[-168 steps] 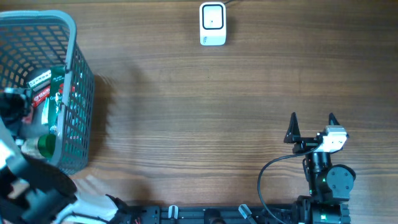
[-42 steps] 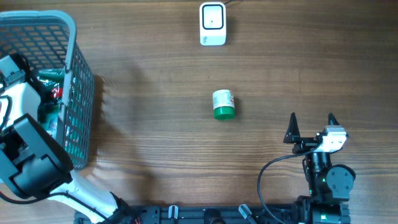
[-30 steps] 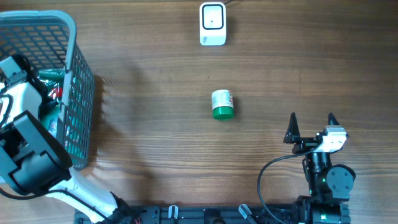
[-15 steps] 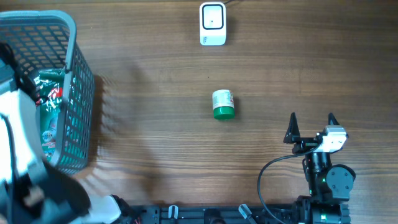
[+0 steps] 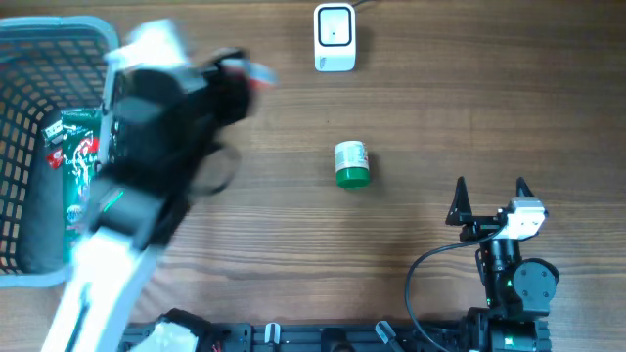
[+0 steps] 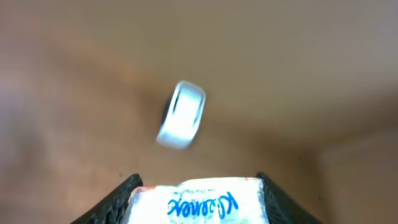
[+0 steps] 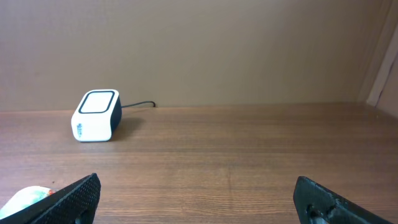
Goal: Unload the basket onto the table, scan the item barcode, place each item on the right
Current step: 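Grasp the white tissue pack in the basket with the left gripper, place beside jar, then grasp the green 3M gloves bag with the left gripper, place on table, then grasp the wet-wipe pack with the left gripper, place beside the jar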
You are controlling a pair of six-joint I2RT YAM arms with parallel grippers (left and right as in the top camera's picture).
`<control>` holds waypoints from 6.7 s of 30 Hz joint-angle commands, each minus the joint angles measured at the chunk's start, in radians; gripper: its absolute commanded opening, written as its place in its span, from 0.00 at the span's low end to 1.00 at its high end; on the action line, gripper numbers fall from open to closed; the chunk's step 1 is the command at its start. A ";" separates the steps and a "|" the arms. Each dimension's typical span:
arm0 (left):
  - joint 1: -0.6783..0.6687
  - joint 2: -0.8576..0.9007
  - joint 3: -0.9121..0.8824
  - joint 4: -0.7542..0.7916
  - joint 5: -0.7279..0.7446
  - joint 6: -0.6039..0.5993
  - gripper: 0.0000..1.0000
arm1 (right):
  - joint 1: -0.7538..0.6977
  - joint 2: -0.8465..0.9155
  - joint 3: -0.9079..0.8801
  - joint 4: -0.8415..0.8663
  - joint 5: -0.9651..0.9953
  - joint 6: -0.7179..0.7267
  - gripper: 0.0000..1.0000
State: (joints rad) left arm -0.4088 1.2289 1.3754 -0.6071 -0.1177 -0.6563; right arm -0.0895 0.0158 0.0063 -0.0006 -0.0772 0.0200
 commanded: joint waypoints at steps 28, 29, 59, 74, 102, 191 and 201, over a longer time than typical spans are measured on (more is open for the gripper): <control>0.613 0.079 0.378 -0.389 -0.185 -0.045 1.00 | 0.002 -0.008 -0.001 0.002 0.010 -0.017 1.00; 0.696 0.089 0.375 -0.412 -0.098 -0.045 1.00 | 0.002 -0.008 -0.001 0.002 0.010 -0.018 1.00; 1.123 0.473 -0.349 0.183 0.283 0.793 1.00 | 0.002 -0.008 -0.001 0.002 0.010 -0.018 1.00; 1.124 0.420 -0.175 0.043 0.311 0.761 0.04 | 0.002 -0.008 -0.001 0.002 0.010 -0.018 1.00; 0.686 -0.085 0.040 0.047 1.468 0.658 0.04 | 0.002 -0.008 -0.001 0.002 0.010 -0.018 1.00; 1.029 0.535 -0.252 -0.011 0.121 0.182 0.90 | 0.002 -0.008 -0.001 0.002 0.010 -0.018 1.00; 1.029 0.507 -0.247 -0.028 0.121 0.182 0.04 | 0.002 -0.008 -0.001 0.002 0.010 -0.017 1.00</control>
State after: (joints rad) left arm 0.6159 1.7584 1.1332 -0.6273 -0.0021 -0.4816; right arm -0.0895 0.0154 0.0063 -0.0010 -0.0772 0.0200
